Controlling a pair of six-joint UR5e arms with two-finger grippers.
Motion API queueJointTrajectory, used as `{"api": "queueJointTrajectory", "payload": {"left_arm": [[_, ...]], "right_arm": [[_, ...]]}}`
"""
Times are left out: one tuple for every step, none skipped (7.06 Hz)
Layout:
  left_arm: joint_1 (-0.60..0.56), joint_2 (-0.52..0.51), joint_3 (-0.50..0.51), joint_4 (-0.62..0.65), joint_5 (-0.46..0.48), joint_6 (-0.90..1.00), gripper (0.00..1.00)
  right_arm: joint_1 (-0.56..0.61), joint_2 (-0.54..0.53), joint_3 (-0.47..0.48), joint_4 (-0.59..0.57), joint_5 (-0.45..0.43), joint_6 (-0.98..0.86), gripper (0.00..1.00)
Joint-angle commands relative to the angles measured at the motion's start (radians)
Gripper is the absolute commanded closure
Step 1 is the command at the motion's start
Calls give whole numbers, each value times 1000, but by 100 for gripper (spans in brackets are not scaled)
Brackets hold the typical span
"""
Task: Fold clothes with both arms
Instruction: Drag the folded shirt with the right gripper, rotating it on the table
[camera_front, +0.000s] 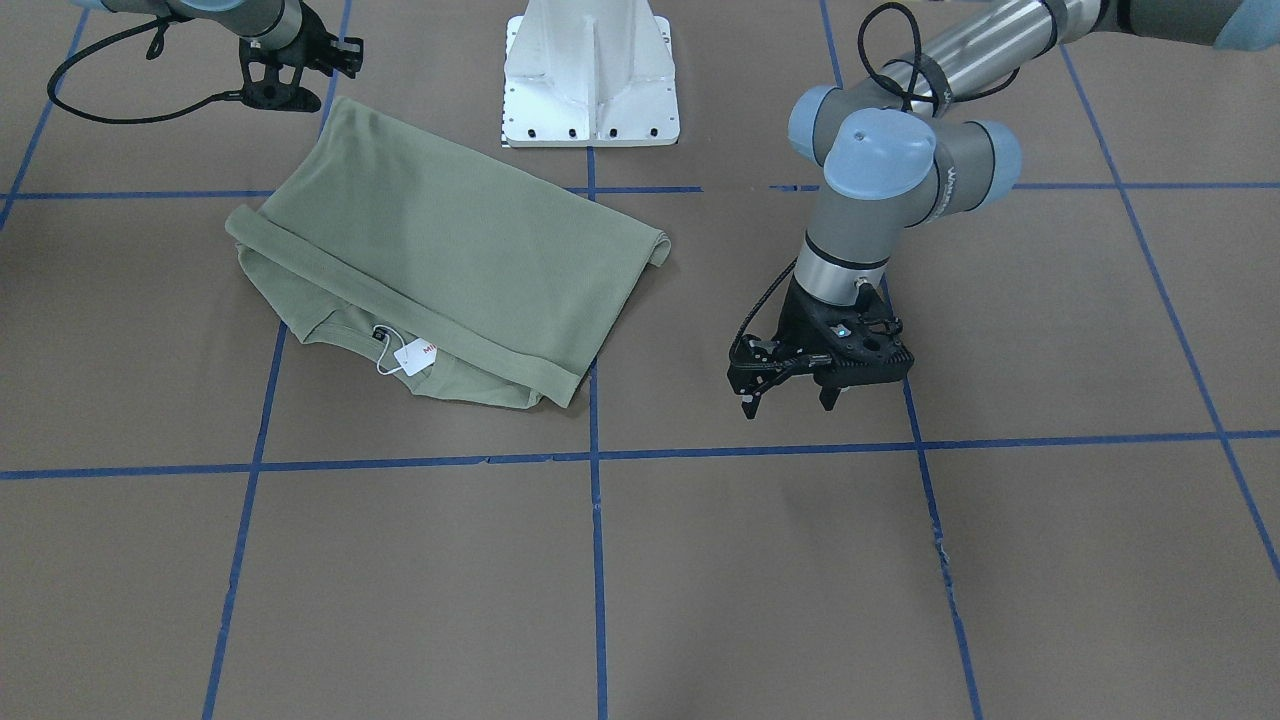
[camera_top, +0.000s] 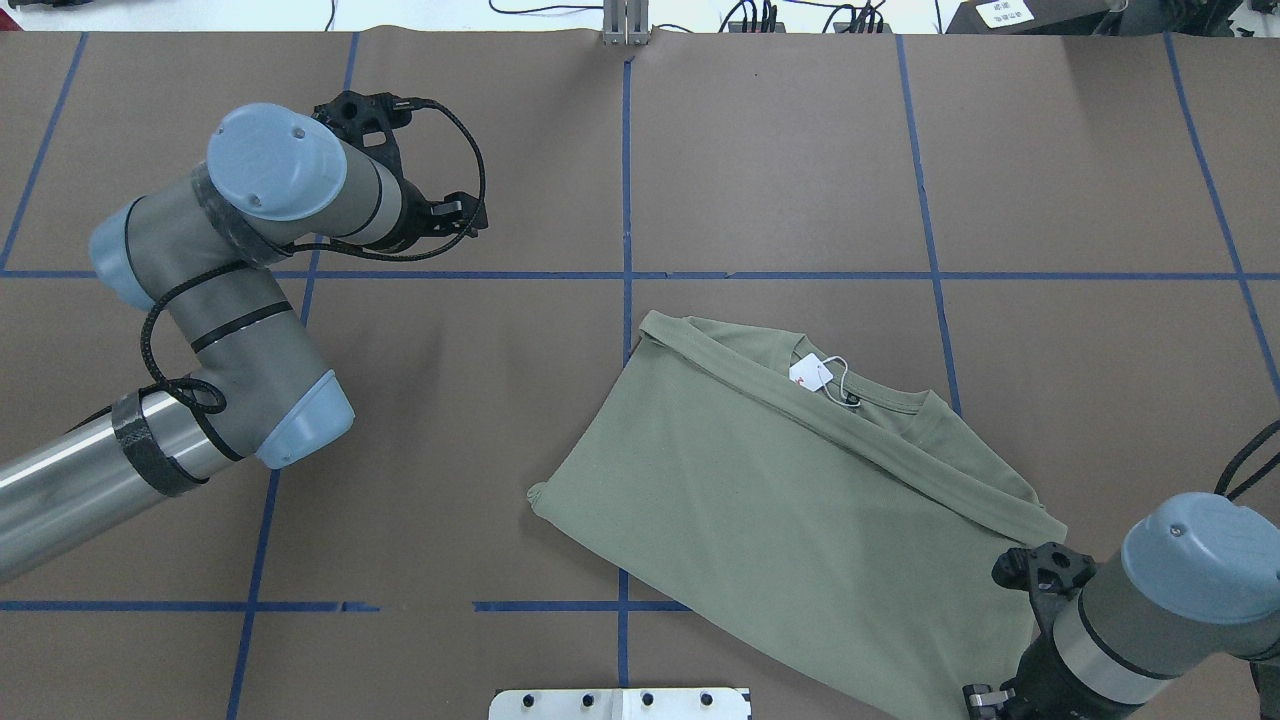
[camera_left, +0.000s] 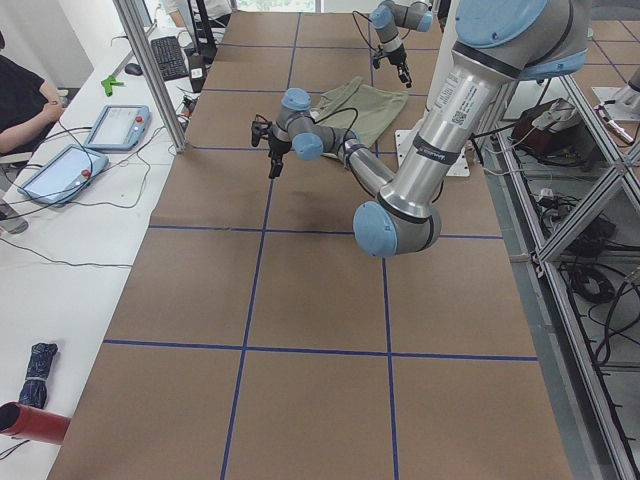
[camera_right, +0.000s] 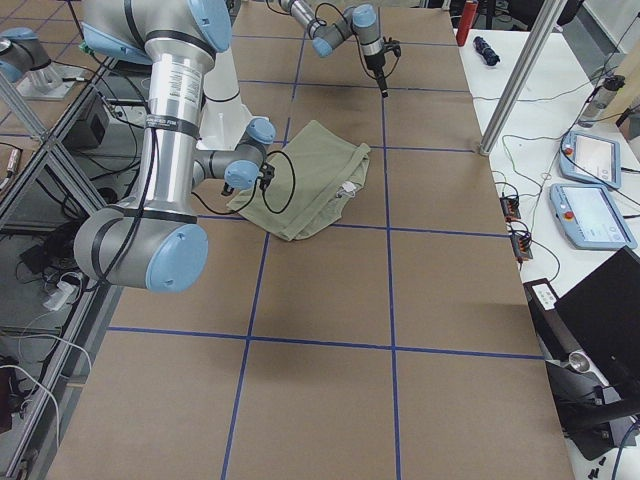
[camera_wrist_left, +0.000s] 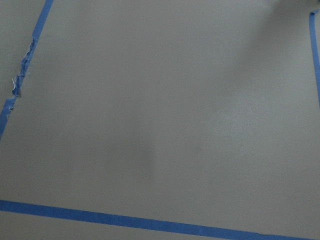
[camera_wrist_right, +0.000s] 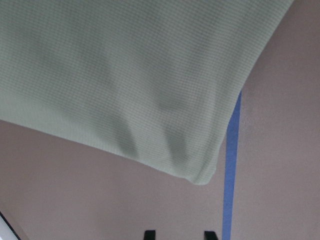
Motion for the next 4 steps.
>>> {"api": "queueJointTrajectory", "payload": {"left_arm": [[35,6,-59,6,-27,-4,0],[76,56,-136,6,-68,-17,0],[131,92,-188,4,-87,-73,0],[197,98,-204,1,-87,-122,0]], "right_arm": [[101,36,-5,4,-5,15,0],[238,98,-19,4,0,12,0],[352,155,-33,4,-3,2,0],[434,204,-35,3,6,2,0]]}}
